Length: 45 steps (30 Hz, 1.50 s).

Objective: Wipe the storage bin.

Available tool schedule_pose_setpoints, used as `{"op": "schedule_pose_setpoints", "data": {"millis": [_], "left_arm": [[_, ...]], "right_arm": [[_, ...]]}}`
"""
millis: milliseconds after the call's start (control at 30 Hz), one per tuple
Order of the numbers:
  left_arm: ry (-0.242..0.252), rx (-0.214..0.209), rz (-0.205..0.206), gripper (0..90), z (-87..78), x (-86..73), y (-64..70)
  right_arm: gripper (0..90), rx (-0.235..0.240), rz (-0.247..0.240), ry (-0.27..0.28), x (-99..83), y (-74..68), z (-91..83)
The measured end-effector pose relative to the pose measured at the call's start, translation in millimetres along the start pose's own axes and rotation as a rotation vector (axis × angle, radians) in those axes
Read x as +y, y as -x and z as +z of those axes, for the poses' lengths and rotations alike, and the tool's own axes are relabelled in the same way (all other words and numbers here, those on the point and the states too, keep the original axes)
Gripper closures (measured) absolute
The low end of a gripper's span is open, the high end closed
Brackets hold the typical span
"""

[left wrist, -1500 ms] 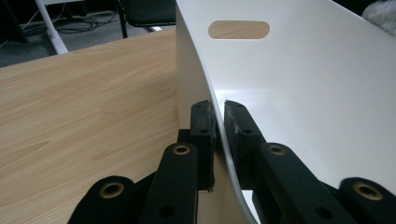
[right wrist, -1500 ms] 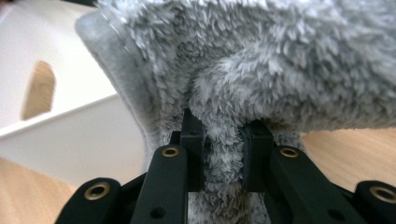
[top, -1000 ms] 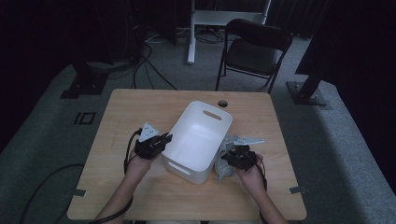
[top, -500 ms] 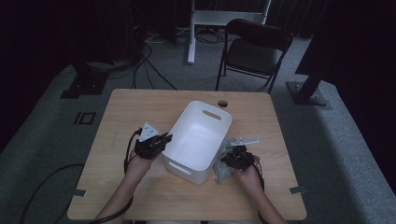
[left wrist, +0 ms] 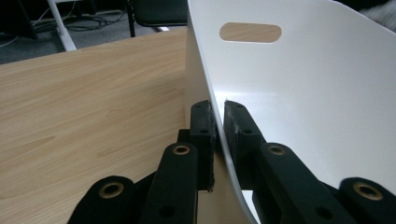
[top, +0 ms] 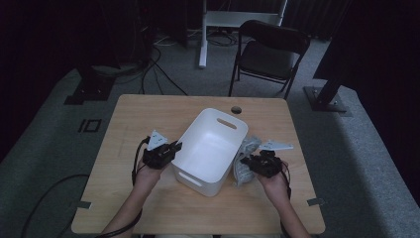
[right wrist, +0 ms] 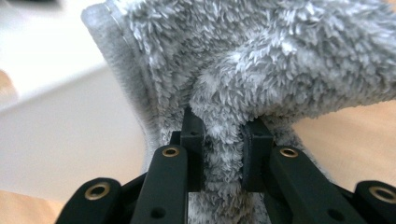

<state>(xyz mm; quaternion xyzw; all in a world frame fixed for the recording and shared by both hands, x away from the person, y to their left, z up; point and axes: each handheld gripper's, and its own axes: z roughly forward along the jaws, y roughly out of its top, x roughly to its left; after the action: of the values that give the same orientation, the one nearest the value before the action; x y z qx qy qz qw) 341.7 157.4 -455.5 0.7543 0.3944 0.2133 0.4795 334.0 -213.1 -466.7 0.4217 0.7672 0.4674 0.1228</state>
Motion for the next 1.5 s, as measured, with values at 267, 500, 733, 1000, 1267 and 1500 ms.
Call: {"op": "schedule_pose_setpoints", "data": {"millis": [267,500,733,1000,1267,1500], "left_arm": [[-0.035,-0.044,0.030,82.3,-2.0,2.0,-1.3],[-0.023,-0.054,0.050,82.2,-1.3,1.2,-0.9],[-0.018,-0.057,0.051,82.1,-1.2,0.8,-0.8],[-0.018,-0.056,0.054,82.0,-1.2,0.8,-0.5],[-0.021,-0.052,0.060,82.0,-1.2,1.0,0.2],[-0.021,-0.047,0.057,81.7,-1.1,1.1,0.5]], "right_arm": [[75.4,-0.010,-0.044,0.068,8.9,-14.1,-13.4],[75.5,-0.033,-0.051,0.036,5.7,-15.8,-0.4],[75.5,-0.055,-0.018,-0.004,-2.4,-7.8,12.3],[75.5,-0.061,0.024,-0.057,-12.3,4.0,27.3],[75.6,-0.071,0.041,-0.102,-20.2,9.8,39.0],[75.8,-0.091,0.058,-0.162,-33.4,12.4,56.6]]}}
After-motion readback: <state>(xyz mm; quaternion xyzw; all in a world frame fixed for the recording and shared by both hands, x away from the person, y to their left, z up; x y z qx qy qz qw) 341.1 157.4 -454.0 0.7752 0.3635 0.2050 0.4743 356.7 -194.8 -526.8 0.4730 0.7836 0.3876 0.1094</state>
